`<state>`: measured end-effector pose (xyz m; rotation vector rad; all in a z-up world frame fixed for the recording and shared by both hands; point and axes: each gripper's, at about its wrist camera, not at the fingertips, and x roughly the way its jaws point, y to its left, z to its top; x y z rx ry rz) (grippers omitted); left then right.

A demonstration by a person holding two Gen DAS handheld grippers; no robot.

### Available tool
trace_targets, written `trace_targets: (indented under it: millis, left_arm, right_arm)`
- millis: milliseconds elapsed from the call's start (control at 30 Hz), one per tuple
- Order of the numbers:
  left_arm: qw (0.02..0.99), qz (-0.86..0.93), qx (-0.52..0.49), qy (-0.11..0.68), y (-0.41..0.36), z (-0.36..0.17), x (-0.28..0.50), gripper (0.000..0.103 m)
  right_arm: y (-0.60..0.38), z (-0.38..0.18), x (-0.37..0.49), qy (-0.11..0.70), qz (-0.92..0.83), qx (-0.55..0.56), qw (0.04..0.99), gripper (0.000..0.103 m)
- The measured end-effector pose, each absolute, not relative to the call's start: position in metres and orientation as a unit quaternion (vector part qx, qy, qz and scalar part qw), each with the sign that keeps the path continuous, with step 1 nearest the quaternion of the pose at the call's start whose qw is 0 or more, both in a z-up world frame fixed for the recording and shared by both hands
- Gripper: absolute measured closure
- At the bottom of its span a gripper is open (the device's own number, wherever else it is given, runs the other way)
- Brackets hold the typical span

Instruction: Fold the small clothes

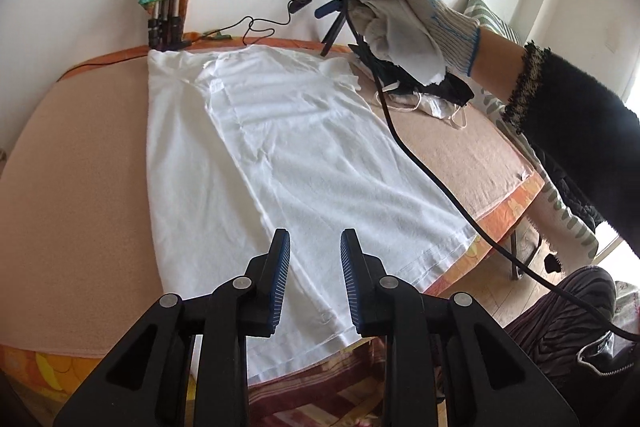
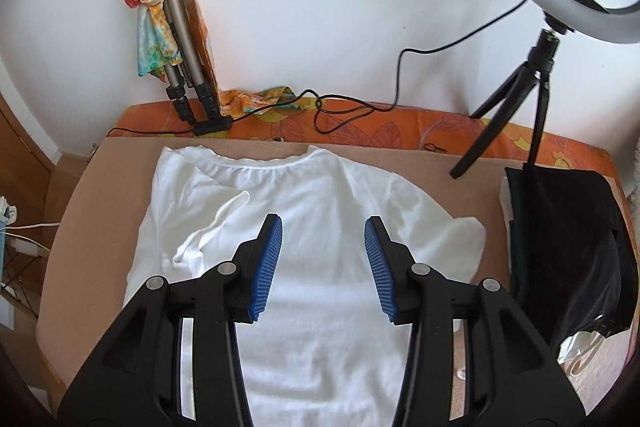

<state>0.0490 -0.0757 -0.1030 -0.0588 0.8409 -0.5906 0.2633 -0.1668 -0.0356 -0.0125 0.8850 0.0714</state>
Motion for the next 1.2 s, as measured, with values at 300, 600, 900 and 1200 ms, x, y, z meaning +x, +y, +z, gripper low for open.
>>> trace_targets:
  millis: [300, 600, 900, 1200]
  left_arm:
    - [0.846, -0.333, -0.028, 0.416, -0.166, -0.121, 0.040, 0.073]
    - [0.818, -0.345, -0.005, 0.461, -0.239, -0.145, 0.029, 0.052]
    - [0.827, -0.321, 0.064, 0.457, -0.292, -0.155, 0.034, 0.040]
    - [0.843, -0.307, 0.039, 0.439, -0.282, -0.161, 0.044, 0.098]
  right_arm:
    - [-0.278, -0.021, 0.210, 0.413, 0.062, 0.028, 0.908, 0.054]
    - [-0.328, -0.031, 0.202, 0.421, 0.081, 0.032, 0.903, 0.054]
    - [-0.326, -0.047, 0.248, 0.434, 0.105, 0.019, 0.894, 0.054]
    - [-0.313, -0.100, 0.314, 0.481, 0.089, 0.023, 0.872, 0.054]
